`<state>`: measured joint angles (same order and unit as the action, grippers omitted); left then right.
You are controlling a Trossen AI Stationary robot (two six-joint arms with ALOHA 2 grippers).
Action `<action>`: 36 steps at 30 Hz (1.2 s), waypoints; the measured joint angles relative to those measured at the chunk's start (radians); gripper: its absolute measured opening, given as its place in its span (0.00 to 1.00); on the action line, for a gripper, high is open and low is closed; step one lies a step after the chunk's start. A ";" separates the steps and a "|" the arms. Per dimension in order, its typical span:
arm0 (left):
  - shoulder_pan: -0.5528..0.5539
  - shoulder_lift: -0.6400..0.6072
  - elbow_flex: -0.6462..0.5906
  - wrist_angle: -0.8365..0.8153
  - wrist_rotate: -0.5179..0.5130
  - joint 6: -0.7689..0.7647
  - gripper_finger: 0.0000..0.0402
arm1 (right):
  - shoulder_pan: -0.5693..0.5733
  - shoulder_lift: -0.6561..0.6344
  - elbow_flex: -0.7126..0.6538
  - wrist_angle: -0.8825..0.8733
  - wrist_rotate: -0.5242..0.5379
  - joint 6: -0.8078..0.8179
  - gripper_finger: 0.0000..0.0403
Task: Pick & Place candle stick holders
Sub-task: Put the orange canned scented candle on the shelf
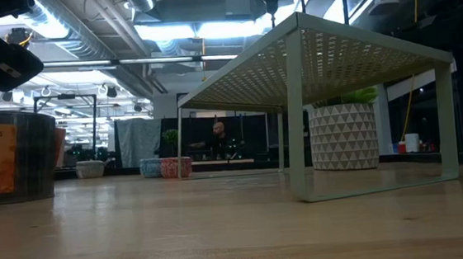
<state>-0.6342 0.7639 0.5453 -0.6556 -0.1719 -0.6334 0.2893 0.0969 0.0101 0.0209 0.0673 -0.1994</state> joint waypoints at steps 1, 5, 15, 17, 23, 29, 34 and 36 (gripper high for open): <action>0.000 0.000 0.000 0.000 0.000 0.000 0.25 | 0.000 0.000 0.000 0.000 0.000 0.000 0.43; 0.000 0.000 0.000 0.000 0.002 0.000 0.25 | 0.000 0.000 0.000 0.000 0.000 0.000 0.43; 0.000 0.000 0.000 0.000 0.060 0.049 0.25 | 0.000 0.000 0.000 0.000 0.000 0.000 0.43; 0.000 0.000 0.000 -0.005 0.059 0.068 0.25 | 0.000 0.000 0.000 0.000 0.000 0.000 0.43; 0.000 0.000 0.000 -0.063 0.025 0.080 0.25 | 0.000 0.000 0.000 0.000 0.000 0.000 0.43; 0.000 0.012 0.000 -0.091 -0.024 0.094 0.25 | 0.000 0.000 0.000 0.000 0.000 0.000 0.43; 0.000 0.067 0.000 -0.085 -0.014 0.126 0.25 | 0.000 0.000 0.000 0.000 0.000 0.000 0.43; 0.000 0.098 0.000 -0.065 -0.010 0.153 0.25 | 0.000 0.000 0.000 0.000 0.000 0.000 0.43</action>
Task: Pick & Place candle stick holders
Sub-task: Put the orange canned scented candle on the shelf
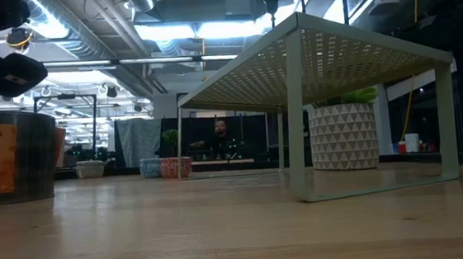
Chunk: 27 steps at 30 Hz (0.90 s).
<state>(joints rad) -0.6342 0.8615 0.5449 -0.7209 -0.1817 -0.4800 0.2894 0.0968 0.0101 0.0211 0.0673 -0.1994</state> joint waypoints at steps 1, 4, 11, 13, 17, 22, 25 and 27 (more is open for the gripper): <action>0.000 0.013 0.000 0.010 -0.003 0.011 0.25 | 0.000 0.000 0.000 0.000 0.000 0.000 0.43; 0.001 0.049 0.004 0.019 -0.015 0.031 0.25 | 0.000 0.000 0.000 0.000 0.000 0.000 0.43; 0.001 0.068 0.004 0.022 -0.059 0.032 0.23 | 0.000 0.000 0.000 0.000 0.000 0.000 0.43; 0.001 0.068 0.003 0.021 -0.075 0.032 0.21 | 0.000 0.000 0.000 0.000 0.000 0.000 0.43; 0.001 0.068 0.002 0.017 -0.095 0.032 0.13 | 0.000 0.000 0.000 0.000 0.000 0.000 0.43; 0.002 0.069 0.002 0.015 -0.105 -0.009 0.02 | 0.000 0.000 0.000 0.000 0.000 0.000 0.43; 0.002 0.069 0.002 0.017 -0.113 -0.032 0.01 | 0.000 0.000 0.000 0.000 0.000 0.000 0.43; 0.005 0.069 0.001 0.024 -0.119 -0.039 0.01 | 0.000 0.000 0.000 0.000 0.000 0.000 0.43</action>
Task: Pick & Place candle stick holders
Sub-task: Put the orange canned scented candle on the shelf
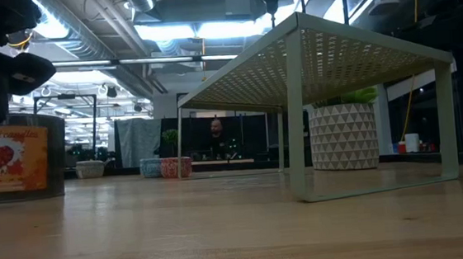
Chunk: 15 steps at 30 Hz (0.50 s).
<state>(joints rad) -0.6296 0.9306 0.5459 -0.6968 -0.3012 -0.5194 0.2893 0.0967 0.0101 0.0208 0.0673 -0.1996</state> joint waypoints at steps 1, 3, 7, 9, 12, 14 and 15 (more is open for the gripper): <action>0.005 0.000 -0.001 0.012 -0.001 0.000 0.01 | 0.000 0.000 0.000 0.000 0.000 0.000 0.43; 0.018 0.001 -0.002 0.029 -0.005 0.003 0.01 | 0.000 0.000 0.000 0.000 0.000 0.000 0.43; 0.053 0.002 -0.003 0.044 -0.007 0.006 0.01 | 0.000 0.000 0.000 0.000 0.000 0.000 0.43; 0.068 0.002 -0.003 0.044 -0.008 0.006 0.01 | 0.000 0.000 0.000 0.000 0.000 0.000 0.43; 0.085 0.002 -0.003 0.045 -0.008 0.006 0.01 | 0.000 0.000 0.000 0.000 0.000 0.000 0.43; 0.095 0.002 -0.003 0.046 -0.008 0.006 0.01 | 0.000 0.000 0.000 0.000 0.000 0.000 0.43; 0.100 0.002 -0.003 0.047 -0.009 0.006 0.01 | 0.000 0.000 0.000 0.000 0.000 0.000 0.43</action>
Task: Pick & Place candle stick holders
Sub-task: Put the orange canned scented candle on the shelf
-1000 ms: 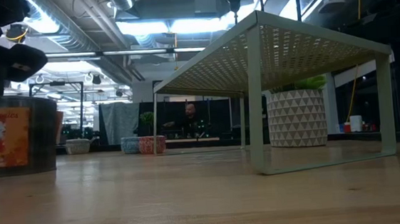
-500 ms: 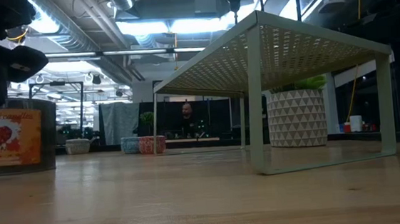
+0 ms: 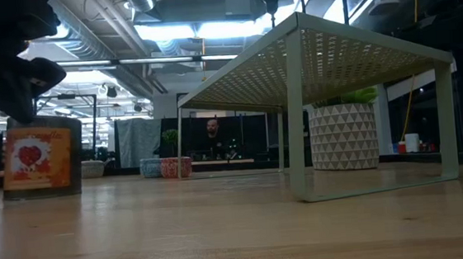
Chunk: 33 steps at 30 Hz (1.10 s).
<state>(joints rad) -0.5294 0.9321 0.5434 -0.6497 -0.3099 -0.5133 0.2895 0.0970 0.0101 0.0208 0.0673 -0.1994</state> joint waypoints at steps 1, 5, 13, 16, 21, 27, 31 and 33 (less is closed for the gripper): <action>0.005 0.000 0.000 0.002 0.000 0.000 0.01 | 0.000 0.000 0.000 0.000 0.000 0.000 0.43; 0.029 0.001 -0.001 0.023 -0.004 0.000 0.01 | 0.000 0.000 0.000 0.000 0.000 0.000 0.43; 0.085 0.001 -0.002 0.045 -0.008 0.002 0.01 | 0.000 0.000 0.000 0.000 0.000 0.000 0.43; 0.099 0.001 -0.002 0.052 -0.010 0.002 0.00 | 0.000 0.000 0.000 0.000 0.000 0.000 0.43; 0.113 0.000 -0.002 0.055 -0.010 0.003 0.00 | 0.000 0.000 0.000 0.000 0.000 0.000 0.43; 0.114 0.000 -0.002 0.066 -0.008 0.016 0.00 | 0.000 0.000 0.000 0.000 0.000 0.000 0.43; 0.114 0.002 0.000 0.098 0.015 0.021 0.00 | 0.000 0.000 0.000 0.000 0.000 0.000 0.43; 0.114 0.009 0.000 0.113 0.029 0.022 0.00 | 0.000 0.000 0.000 0.000 0.000 0.000 0.43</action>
<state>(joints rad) -0.4152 0.9409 0.5435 -0.5364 -0.2805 -0.4915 0.2897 0.0969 0.0101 0.0208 0.0673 -0.1995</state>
